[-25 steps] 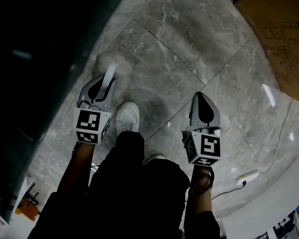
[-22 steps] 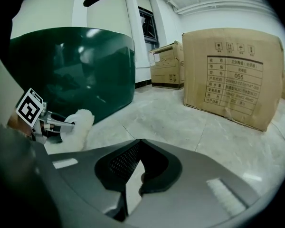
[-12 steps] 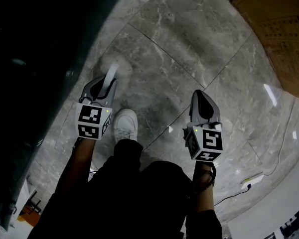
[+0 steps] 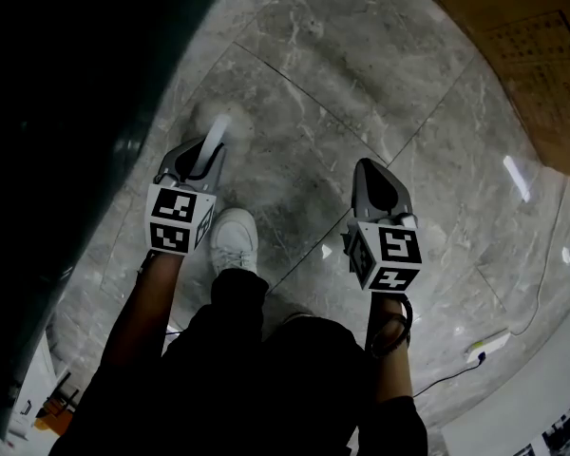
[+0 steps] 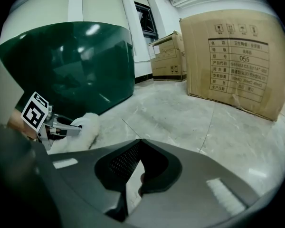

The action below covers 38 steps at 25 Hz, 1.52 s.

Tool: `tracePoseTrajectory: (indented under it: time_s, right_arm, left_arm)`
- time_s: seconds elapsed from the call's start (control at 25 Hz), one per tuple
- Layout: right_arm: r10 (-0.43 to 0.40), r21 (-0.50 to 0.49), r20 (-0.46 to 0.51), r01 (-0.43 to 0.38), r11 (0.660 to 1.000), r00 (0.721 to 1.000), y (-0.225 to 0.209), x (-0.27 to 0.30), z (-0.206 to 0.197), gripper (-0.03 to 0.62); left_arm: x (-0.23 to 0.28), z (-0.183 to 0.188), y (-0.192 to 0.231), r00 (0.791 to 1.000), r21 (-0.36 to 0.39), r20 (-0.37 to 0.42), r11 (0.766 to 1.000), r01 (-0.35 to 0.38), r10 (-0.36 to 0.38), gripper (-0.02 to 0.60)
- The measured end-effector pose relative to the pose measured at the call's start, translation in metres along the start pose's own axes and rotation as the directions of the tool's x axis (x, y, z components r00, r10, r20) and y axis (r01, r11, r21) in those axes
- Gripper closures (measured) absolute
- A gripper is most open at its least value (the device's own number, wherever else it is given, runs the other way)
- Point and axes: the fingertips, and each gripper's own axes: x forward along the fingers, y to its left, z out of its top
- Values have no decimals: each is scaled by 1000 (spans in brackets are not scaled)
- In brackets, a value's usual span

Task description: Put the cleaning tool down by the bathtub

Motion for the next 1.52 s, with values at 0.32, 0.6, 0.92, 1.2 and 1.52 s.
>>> tracePoseTrajectory:
  time_s: [0.32,0.6,0.92,1.2,1.52]
  right_arm:
    - [26,27,-43,-25,999,999,4,10,-11,579]
    - [51,24,-77,-49,999,996,11,18,-22,579]
    - [60,34,-95,-57,998,994,15,23,-25,579]
    - [56,38,-94,-53,998,994,13,18,-27,579]
    - [61,29,-87,-59,998,994,14,14,-30,579]
  left_arm:
    - [11,2,2,1000,5,9,1000,5,-5,492]
    - [20,4,5,1000,-3,20,1000,7,-7,491]
    - [28,6,8,999,-16,30,1000,21,-20,491]
    - [30,5,8,1000,-14,22,1000,18,-18,491]
    - [30,5,8,1000,-24,19,1000,12,-12,491]
